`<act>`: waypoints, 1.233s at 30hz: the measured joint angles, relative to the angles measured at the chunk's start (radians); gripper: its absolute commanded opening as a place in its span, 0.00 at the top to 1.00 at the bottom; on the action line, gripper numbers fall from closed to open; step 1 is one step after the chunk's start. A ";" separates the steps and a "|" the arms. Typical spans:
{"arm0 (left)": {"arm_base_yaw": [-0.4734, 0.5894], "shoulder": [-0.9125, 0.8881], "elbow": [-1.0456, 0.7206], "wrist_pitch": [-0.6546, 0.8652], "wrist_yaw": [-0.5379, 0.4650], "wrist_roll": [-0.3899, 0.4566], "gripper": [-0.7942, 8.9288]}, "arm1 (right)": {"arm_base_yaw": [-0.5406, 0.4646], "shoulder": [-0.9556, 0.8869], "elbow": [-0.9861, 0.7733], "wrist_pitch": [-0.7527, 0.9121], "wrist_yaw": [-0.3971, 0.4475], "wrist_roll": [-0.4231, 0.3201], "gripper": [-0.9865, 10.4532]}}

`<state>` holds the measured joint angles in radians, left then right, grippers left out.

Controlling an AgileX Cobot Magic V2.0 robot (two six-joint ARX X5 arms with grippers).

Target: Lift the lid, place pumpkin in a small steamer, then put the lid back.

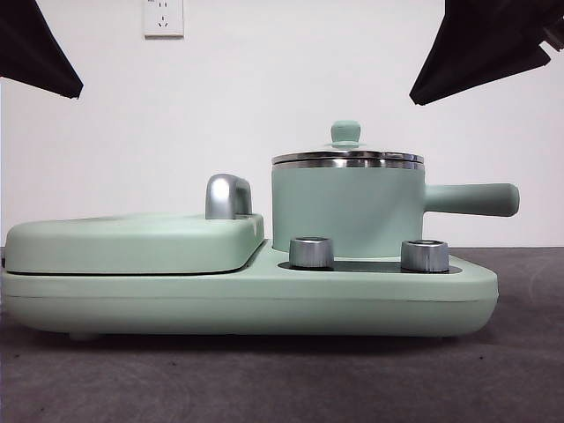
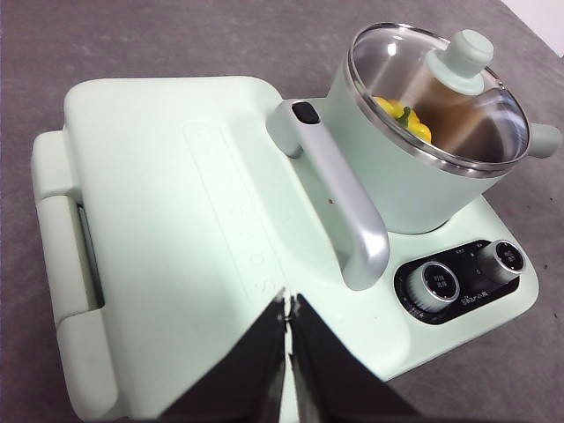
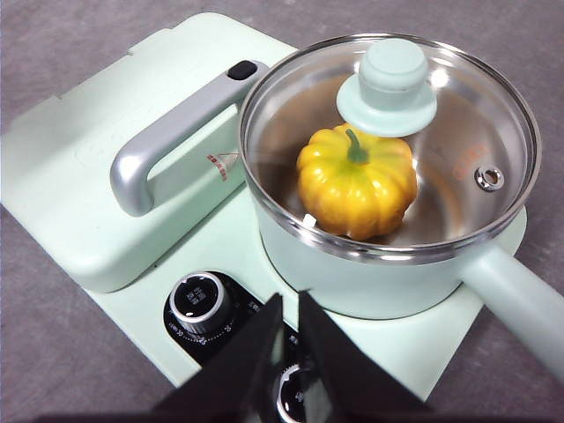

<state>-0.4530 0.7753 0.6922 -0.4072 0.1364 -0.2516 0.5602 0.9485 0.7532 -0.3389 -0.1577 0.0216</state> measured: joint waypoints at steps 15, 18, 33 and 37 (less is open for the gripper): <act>0.290 -0.318 -0.360 0.318 -0.048 0.081 0.91 | 0.000 0.000 0.000 0.000 0.000 0.000 0.89; 0.355 -0.439 -0.458 0.364 -0.090 0.084 0.91 | 0.000 0.000 0.000 0.000 0.000 0.000 0.89; 0.467 -0.771 -0.660 0.311 -0.107 0.137 0.91 | 0.000 0.000 0.000 0.000 0.000 0.000 0.89; 0.468 -0.771 -0.660 0.321 -0.108 0.146 0.91 | 0.000 0.000 0.000 0.000 0.000 0.000 0.89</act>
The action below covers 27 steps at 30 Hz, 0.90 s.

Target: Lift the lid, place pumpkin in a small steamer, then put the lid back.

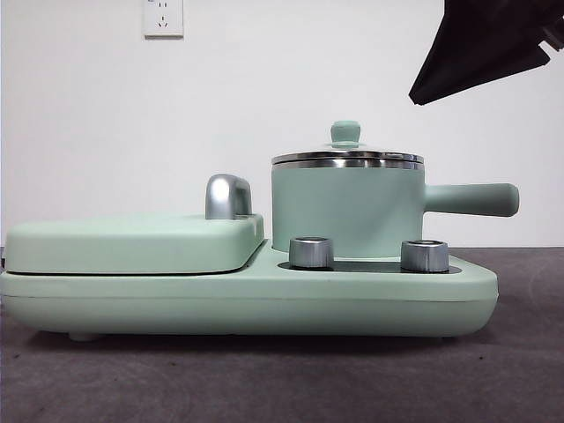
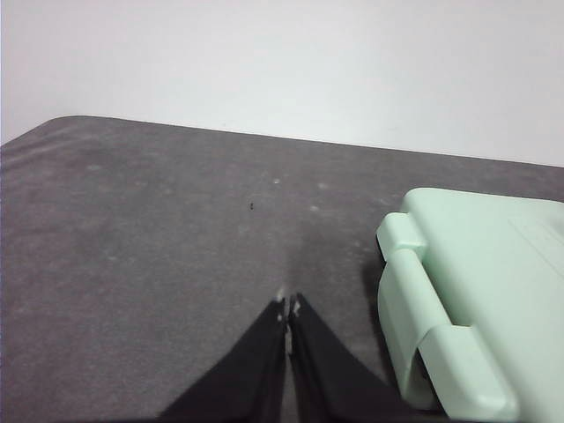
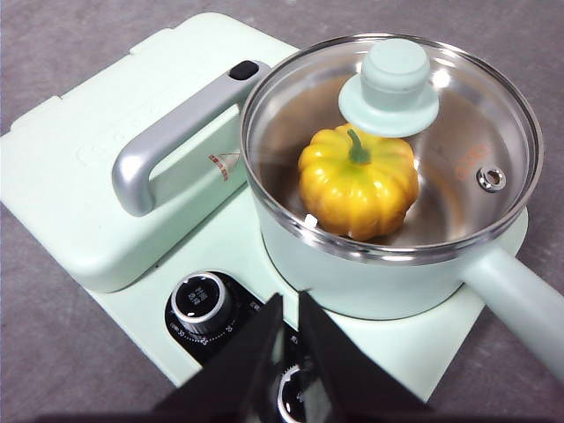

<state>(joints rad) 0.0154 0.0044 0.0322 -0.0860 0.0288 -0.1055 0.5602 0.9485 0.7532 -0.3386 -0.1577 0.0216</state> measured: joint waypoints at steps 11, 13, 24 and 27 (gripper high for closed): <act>0.000 0.000 0.000 0.000 0.000 0.000 0.91 | 0.000 0.000 0.000 0.000 0.000 0.000 0.89; 0.000 0.000 0.000 0.000 0.000 0.000 0.91 | 0.000 0.000 0.000 0.000 0.000 0.000 0.89; 0.000 0.000 0.000 0.000 0.000 0.000 0.91 | -0.069 -0.122 -0.068 0.036 0.110 -0.101 0.89; 0.000 0.000 0.000 -0.001 0.000 0.000 0.91 | -0.145 -0.235 -0.184 0.106 0.113 -0.105 0.89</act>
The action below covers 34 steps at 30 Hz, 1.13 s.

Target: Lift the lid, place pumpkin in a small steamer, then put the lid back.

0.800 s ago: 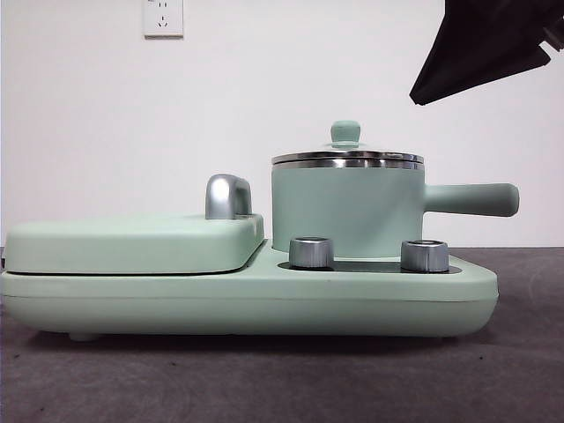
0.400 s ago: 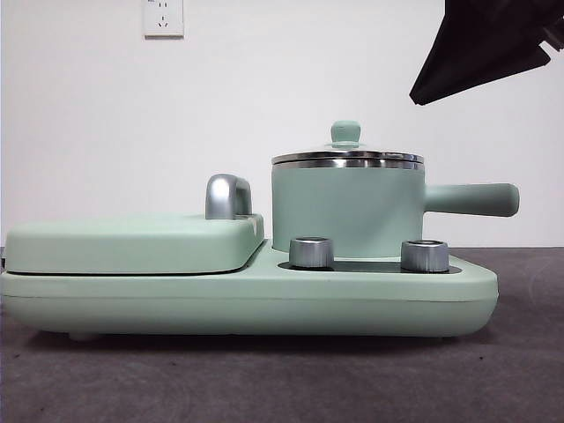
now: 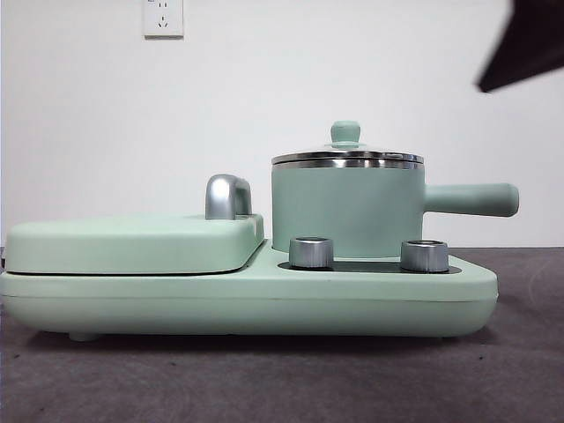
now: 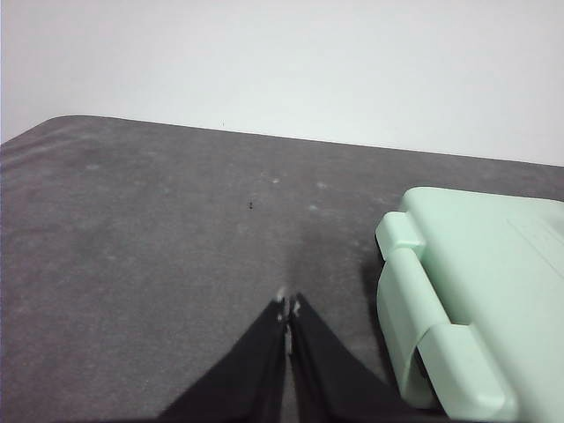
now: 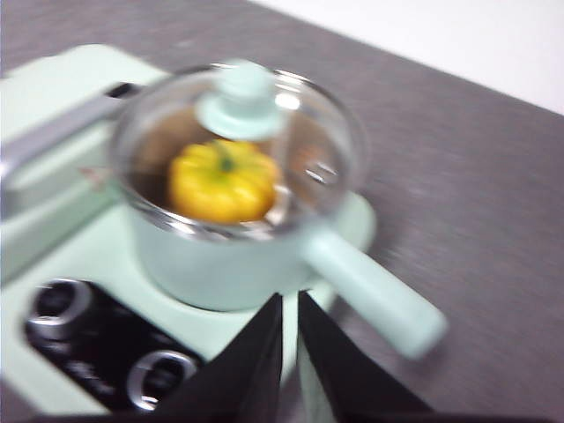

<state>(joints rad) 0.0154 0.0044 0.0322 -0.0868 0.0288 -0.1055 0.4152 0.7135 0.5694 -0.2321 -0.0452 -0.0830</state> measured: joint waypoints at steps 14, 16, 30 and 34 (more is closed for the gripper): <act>0.000 0.000 0.000 0.000 0.000 0.000 0.91 | -0.341 -0.595 -0.494 0.230 0.024 0.031 0.89; 0.000 0.000 0.000 0.000 0.000 0.000 0.91 | -0.362 -0.641 -0.511 0.237 0.023 0.031 0.89; 0.000 0.000 0.000 -0.001 0.000 0.000 0.91 | -0.374 -0.709 -0.553 0.174 0.019 0.043 0.89; 0.000 0.000 0.000 0.000 0.000 0.000 0.91 | -0.372 -0.710 -0.553 0.171 0.019 0.060 0.89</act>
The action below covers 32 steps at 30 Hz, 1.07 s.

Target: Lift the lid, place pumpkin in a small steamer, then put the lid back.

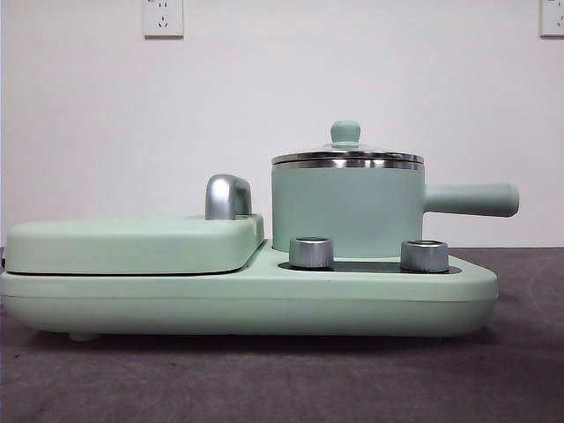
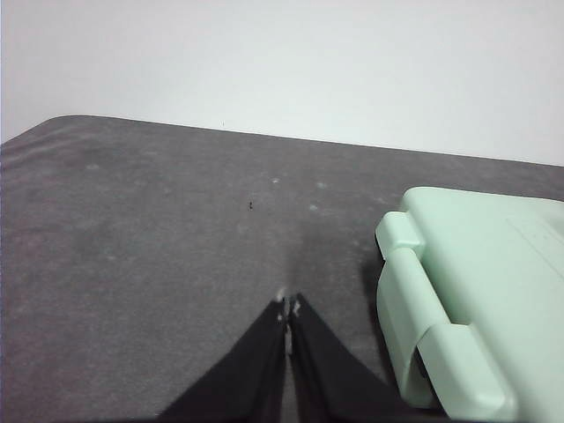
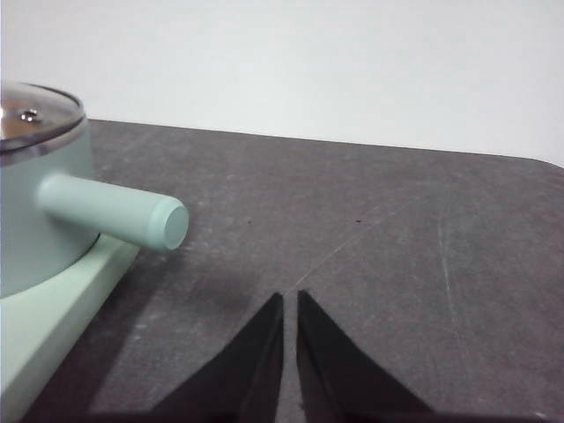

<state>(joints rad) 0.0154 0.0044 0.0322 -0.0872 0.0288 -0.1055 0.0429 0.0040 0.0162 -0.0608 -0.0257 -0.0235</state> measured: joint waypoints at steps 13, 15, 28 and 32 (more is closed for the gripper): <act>-0.012 0.000 0.000 0.000 0.000 0.000 0.91 | 0.000 0.000 0.000 0.006 0.000 0.005 0.89; -0.012 0.000 0.000 0.000 0.000 0.000 0.91 | 0.000 0.000 0.000 0.006 0.000 0.005 0.89; -0.012 0.000 0.000 0.000 0.000 0.000 0.91 | 0.000 0.000 0.000 0.006 0.000 0.005 0.89; -0.012 0.000 0.000 0.000 0.000 0.000 0.91 | 0.000 0.000 0.000 0.006 0.000 0.005 0.89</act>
<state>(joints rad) 0.0032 0.0044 0.0322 -0.0872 0.0288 -0.1051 0.0429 0.0040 0.0162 -0.0544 -0.0257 -0.0181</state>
